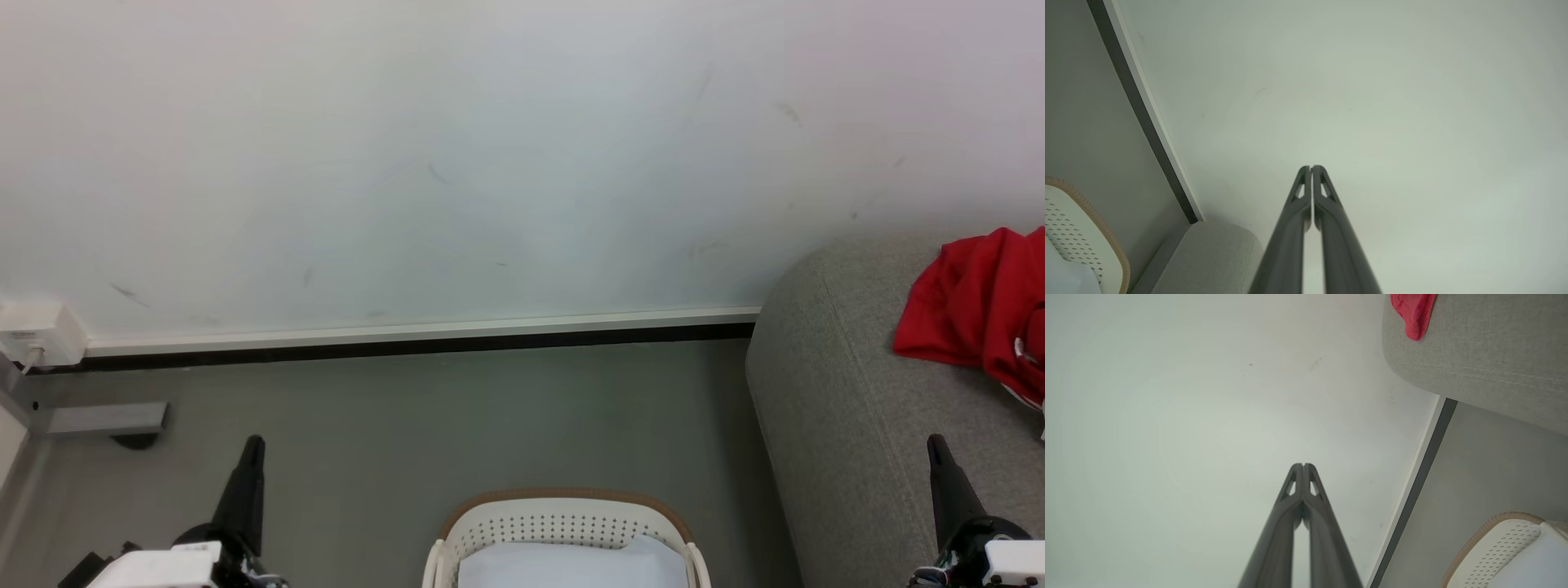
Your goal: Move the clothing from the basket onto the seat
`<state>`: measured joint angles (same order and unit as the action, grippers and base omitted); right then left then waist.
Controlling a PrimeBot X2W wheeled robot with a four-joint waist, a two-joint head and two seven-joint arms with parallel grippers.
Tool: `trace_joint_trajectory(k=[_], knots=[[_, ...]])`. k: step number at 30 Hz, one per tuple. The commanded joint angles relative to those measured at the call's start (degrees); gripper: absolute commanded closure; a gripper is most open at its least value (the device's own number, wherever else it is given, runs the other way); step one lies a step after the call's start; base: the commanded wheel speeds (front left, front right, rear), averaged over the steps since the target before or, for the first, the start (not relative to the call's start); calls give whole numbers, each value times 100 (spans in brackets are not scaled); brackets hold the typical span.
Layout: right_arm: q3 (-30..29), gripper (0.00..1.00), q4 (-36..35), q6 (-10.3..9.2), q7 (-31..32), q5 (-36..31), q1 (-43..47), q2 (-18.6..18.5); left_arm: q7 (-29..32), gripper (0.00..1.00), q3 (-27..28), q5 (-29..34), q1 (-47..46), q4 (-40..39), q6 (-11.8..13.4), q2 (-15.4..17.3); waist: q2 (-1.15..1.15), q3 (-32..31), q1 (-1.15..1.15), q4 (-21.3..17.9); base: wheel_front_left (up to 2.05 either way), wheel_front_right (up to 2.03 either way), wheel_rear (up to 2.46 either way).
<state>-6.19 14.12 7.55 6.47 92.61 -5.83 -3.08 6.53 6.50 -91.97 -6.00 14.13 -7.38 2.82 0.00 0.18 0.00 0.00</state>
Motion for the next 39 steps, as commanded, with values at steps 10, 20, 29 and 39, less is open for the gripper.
trace_joint_trajectory(k=[10,20,29,39], knots=[[-32,100,-22,-12,-5,1,-66,5,24,100,18,-78,-48,-16,-26,8,0,0,0,0,0,0,0],[-36,100,-21,-12,1,-6,-67,9,24,100,17,-79,-47,-17,-26,8,0,0,0,0,0,0,0],[-40,100,-21,-12,5,-11,-67,11,23,100,16,-79,-47,-17,-26,8,0,0,0,0,0,0,0],[-43,100,-21,-12,10,-15,-68,14,23,100,16,-80,-47,-17,-26,9,0,0,0,0,0,0,0]])
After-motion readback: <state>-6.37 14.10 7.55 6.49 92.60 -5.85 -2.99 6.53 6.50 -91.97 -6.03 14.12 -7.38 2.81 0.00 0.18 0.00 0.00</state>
